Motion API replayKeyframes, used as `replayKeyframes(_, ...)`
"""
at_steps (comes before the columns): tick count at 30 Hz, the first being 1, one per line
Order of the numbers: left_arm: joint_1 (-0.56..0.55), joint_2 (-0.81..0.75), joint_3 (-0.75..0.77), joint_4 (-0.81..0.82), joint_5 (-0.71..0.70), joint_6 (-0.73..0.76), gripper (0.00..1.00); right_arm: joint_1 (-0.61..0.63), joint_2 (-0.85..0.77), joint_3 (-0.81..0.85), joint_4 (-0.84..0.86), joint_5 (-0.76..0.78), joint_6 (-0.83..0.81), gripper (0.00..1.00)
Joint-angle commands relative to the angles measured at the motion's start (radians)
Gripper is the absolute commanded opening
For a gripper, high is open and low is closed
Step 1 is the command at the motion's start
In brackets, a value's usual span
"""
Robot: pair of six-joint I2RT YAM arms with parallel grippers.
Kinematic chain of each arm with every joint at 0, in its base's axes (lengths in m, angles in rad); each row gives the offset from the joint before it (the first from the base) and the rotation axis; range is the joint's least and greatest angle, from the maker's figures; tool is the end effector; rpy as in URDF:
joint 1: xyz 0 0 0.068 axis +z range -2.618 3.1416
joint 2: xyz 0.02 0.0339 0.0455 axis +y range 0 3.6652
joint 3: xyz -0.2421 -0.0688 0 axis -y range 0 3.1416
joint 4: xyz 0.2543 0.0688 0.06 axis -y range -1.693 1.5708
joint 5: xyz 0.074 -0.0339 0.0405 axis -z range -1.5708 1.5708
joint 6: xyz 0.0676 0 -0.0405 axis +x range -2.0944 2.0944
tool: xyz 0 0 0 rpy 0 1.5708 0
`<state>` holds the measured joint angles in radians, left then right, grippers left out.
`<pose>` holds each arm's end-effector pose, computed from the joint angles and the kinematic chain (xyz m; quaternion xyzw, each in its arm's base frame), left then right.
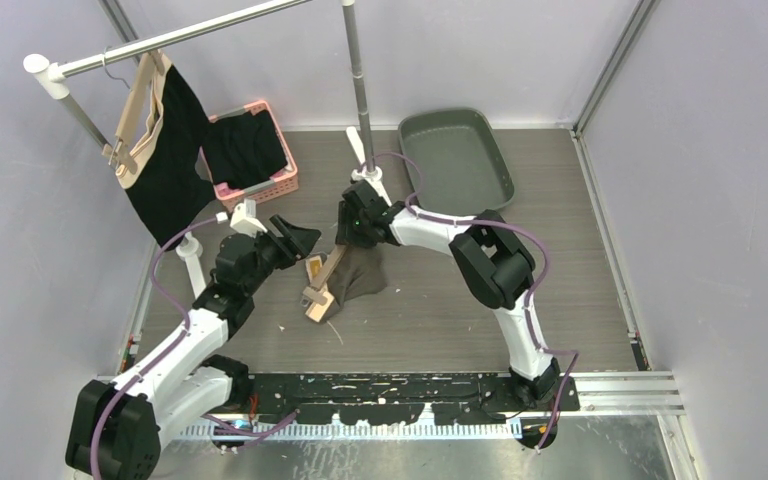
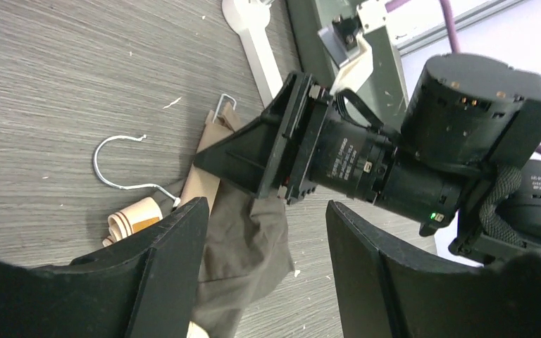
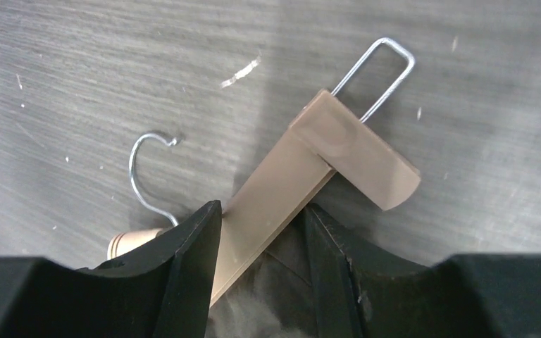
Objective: Clip the underwear to the hanger
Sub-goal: Move the hanger to the center of the board, then pick up the hanger at the center of the board.
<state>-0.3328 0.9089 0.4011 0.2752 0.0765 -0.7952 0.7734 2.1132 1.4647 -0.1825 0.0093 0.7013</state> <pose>0.2442 -0.0899 0.2007 -0.1565 0.7684 -0.3567 0.5078 0.3434 0.3344 0.1105 -0.0319 0.9318 0.2398 0.2705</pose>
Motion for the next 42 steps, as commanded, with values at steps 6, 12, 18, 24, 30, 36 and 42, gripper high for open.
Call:
replayKeyframes(6, -0.001, -0.024, 0.018, 0.011, -0.042, 0.021, 0.64, 0.0, 0.082, 0.284, -0.154, 0.119, -0.228, 0.56)
replayKeyframes(12, 0.001, -0.038, 0.026, -0.008, -0.066, 0.023, 0.66, 0.002, 0.095, 0.356, -0.305, 0.112, -0.139, 0.57)
replayKeyframes(18, 0.019, -0.028, 0.056, -0.018, -0.042, 0.021, 0.76, 0.018, 0.023, 0.262, -0.287, 0.122, -0.061, 0.62)
replayKeyframes(24, 0.032, -0.019, 0.059, 0.017, 0.0, 0.004, 0.92, 0.044, -0.01, 0.208, -0.247, 0.146, -0.034, 0.63)
replayKeyframes(30, 0.042, -0.027, 0.052, 0.031, 0.022, -0.005, 0.98, 0.08, 0.048, 0.313, -0.324, 0.171, 0.009, 0.62)
replayKeyframes(36, 0.051, -0.036, 0.048, 0.019, 0.026, -0.013, 0.98, 0.09, 0.088, 0.353, -0.392, 0.182, 0.089, 0.62)
replayKeyframes(42, 0.066, -0.018, 0.045, 0.024, 0.082, -0.042, 0.99, 0.104, 0.085, 0.356, -0.442, 0.269, 0.118, 0.62)
